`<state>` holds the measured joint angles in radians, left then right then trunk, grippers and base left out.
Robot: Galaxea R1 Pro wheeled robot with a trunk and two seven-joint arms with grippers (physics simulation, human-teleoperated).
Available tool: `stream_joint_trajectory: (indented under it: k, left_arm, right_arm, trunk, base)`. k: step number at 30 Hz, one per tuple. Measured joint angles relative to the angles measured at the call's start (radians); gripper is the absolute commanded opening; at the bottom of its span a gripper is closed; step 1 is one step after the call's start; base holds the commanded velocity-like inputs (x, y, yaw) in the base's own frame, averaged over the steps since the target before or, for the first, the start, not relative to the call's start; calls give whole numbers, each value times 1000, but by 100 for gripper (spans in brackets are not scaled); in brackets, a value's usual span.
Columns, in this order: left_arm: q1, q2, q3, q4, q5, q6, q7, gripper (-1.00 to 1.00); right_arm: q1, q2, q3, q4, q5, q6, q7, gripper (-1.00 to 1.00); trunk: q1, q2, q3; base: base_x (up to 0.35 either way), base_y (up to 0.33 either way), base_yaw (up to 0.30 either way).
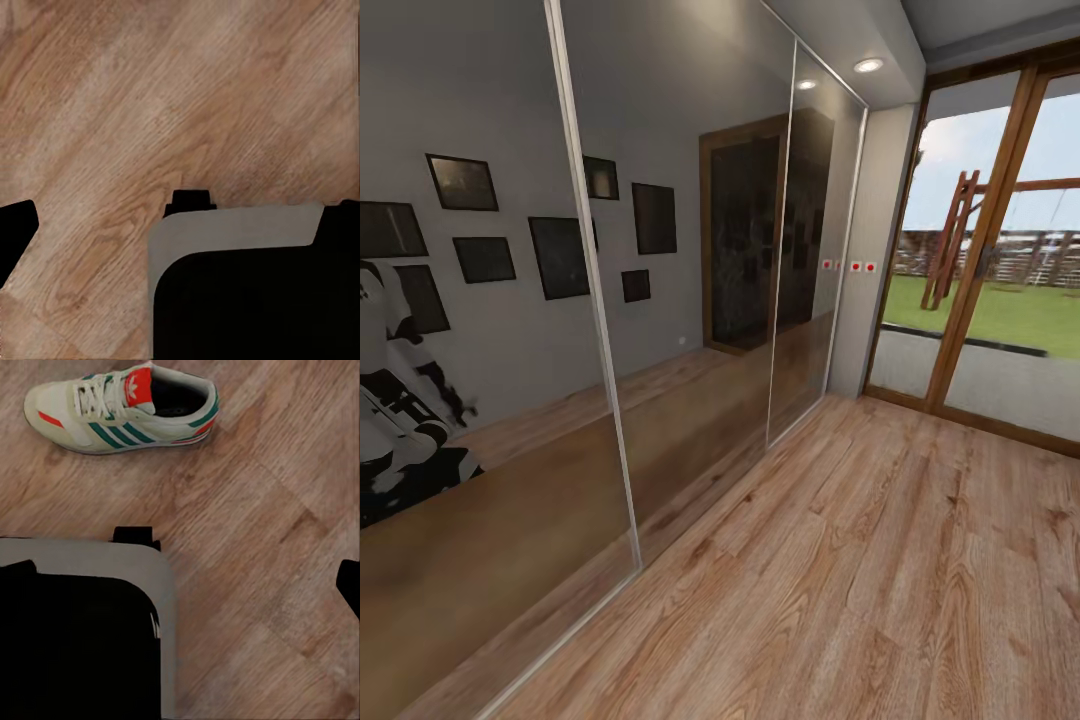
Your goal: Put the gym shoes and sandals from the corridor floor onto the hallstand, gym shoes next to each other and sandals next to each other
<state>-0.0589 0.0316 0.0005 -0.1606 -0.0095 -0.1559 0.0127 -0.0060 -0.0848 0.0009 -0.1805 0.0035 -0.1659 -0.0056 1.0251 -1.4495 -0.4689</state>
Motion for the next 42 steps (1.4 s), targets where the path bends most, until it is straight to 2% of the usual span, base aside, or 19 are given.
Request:
stream_joint_trajectory:
  k: [3, 4, 5, 6, 12, 27, 36, 42]
  left_arm:
    - [-17, 5, -1, -17, -1, -17, -1, 100]
    - [-46, 7, -2, -55, -2, -209, -1, 100]
    - [-81, 12, -2, -75, -2, -218, -1, 100]
    - [-80, 15, -2, -80, -2, -218, -1, 100]
    - [-113, 28, -1, -109, 4, -220, -8, 100]
    - [-107, 31, 3, -118, 5, -221, -10, 100]
    - [-108, 31, 3, -118, 3, -222, -6, 100]
    - [-107, 30, 3, -117, 3, -223, -4, 100]
  right_arm:
    - [-1, -17, 0, -17, 0, -17, 0, 100]
    - [-1, -51, -3, -54, -1, -250, 0, 100]
    - [-2, -55, -1, -216, 0, -264, 0, 100]
    - [-7, -56, 0, -301, 1, -265, 0, 100]
    - [-22, -56, -1, -360, -1, -267, 0, 100]
    - [-30, -46, 0, -364, -14, -262, 4, 100]
    - [-29, -44, 0, -364, -15, -262, 2, 100]
    - [-30, -42, 1, -363, -15, -262, 0, 100]
  trunk:
    - [0, 0, 0]
    - [0, 0, 0]
    - [0, 0, 0]
    - [0, 0, 0]
    - [0, 0, 0]
    - [0, 0, 0]
    - [1, 0, 0]
    - [1, 0, -1]
  base:
    - [0, 0, 0]
    - [0, 0, 0]
    - [0, 0, 0]
    - [0, 0, 0]
    - [0, 0, 0]
    - [-15, 0, 0]
    - [-270, -75, 13]
    - [-289, -177, 174]
